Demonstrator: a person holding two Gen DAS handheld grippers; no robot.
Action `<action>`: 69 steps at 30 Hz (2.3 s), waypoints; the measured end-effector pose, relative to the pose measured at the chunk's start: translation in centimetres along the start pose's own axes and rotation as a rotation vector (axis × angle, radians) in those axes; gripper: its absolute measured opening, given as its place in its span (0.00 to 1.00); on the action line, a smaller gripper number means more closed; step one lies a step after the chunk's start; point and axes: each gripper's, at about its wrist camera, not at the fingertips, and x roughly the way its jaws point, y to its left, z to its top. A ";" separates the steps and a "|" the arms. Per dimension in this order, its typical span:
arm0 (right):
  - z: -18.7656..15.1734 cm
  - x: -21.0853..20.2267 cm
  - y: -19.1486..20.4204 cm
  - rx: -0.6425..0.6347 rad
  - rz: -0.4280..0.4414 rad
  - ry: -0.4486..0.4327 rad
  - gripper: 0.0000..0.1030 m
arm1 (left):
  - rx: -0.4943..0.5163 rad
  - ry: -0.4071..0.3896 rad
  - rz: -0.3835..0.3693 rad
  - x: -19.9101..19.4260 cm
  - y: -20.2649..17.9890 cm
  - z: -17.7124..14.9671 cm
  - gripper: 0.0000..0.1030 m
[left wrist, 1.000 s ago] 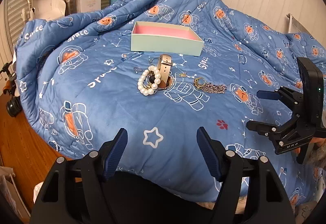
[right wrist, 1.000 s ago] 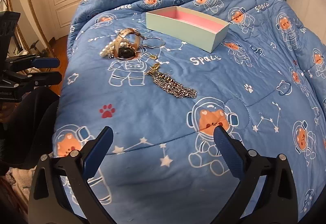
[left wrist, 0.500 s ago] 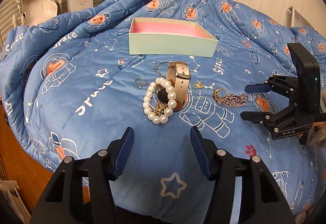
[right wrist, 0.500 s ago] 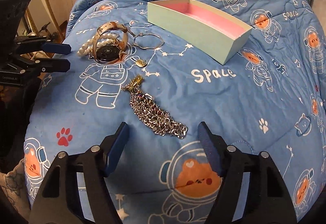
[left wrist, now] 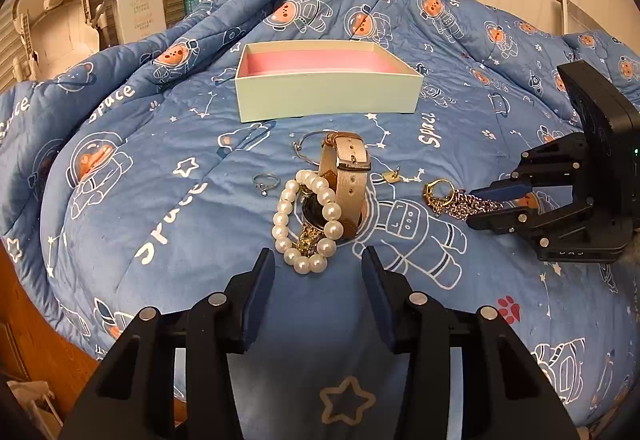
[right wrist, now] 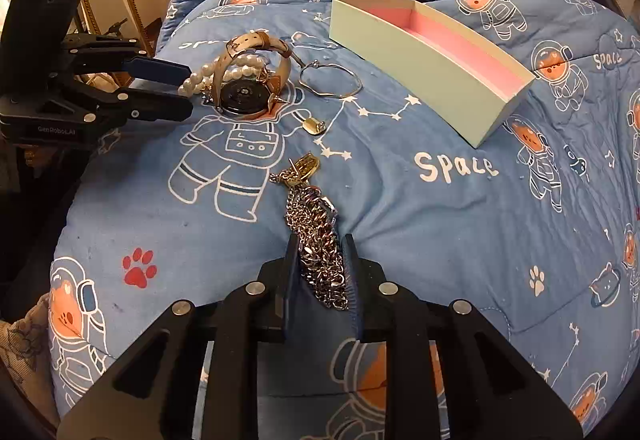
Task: Organize jewelry
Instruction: 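Grasp the pearl bracelet with the left tool while the right tool grasps the silver chain, then lower the pearl bracelet and silver chain into the pink-lined box and release both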
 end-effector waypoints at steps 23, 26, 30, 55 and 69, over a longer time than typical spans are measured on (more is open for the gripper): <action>-2.7 -2.9 0.6 0.267 0.019 -0.033 0.16 | -0.057 -0.034 -0.077 -1.1 0.0 0.0 0.09; -3.0 -3.6 0.7 0.310 0.047 -0.050 0.15 | -0.106 -0.045 -0.102 -1.9 0.4 -0.2 0.09; -3.1 -5.2 1.1 0.351 0.078 -0.087 0.13 | -0.128 -0.063 -0.109 -2.9 0.6 -0.1 0.09; 2.5 -12.7 0.2 0.354 0.140 -0.257 0.13 | -0.083 -0.179 -0.134 -8.5 0.8 3.5 0.09; 7.0 -13.2 -3.9 0.360 0.097 -0.328 0.13 | 0.006 -0.216 -0.112 -7.7 0.7 9.3 0.09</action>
